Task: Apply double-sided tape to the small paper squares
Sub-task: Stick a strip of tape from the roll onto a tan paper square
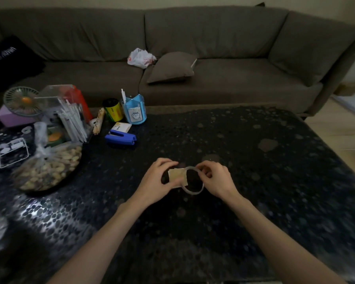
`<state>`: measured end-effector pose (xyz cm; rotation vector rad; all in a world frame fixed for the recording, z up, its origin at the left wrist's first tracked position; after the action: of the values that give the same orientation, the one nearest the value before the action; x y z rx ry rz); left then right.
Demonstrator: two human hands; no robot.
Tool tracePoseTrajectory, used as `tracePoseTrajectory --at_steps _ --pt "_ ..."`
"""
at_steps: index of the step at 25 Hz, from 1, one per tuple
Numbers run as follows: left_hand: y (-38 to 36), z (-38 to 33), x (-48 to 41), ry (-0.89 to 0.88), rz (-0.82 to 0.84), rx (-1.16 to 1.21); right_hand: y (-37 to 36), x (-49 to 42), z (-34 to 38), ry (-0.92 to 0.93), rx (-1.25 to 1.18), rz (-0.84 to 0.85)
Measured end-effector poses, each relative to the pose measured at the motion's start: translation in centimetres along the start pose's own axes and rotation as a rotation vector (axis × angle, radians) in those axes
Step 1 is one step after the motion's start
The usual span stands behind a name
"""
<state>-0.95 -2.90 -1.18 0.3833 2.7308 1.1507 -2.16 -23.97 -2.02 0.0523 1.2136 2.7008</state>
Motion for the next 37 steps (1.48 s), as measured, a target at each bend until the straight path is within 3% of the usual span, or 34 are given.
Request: tracePoseTrajectory --at_steps 3,5,8,14,19,26,37 --pt "0.9 -2.1 2.4 0.212 0.115 0.402 1.7 2.3 2.1 0.09 -0.041 -0.067" --pt "1.5 -3.5 3.9 0.239 0.192 0.5 2.7 3.6 3.3 0.125 -0.083 -0.111" --pt "2.8 -5.2 5.0 0.19 0.126 0.617 3.9 4.8 4.7 0.162 -0.155 -0.141" --pt "5.6 -6.4 4.9 -0.082 0.07 0.354 5.4 4.6 5.8 0.326 -0.375 0.047" --pt "6.5 -4.0 4.5 -0.137 0.004 0.146 3.3 3.2 7.9 0.359 -0.309 0.333" --pt "7.1 -4.1 3.2 -0.221 -0.197 0.131 2.4 1.7 8.4 0.336 -0.44 0.288" --pt "6.8 -3.2 2.5 -0.273 -0.085 0.189 4.1 1.3 6.6 0.299 -0.487 0.342"
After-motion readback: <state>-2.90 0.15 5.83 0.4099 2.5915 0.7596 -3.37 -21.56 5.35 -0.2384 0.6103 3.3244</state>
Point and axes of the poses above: each hand's wrist, its own x-axis away from the middle knuckle, its own y-axis out of the back of the hand, z = x × y, the point moved 4 cm from there along -x, towards the middle knuckle, and after that the axes turned 6 degrees about -z, right-handed, at the moved point
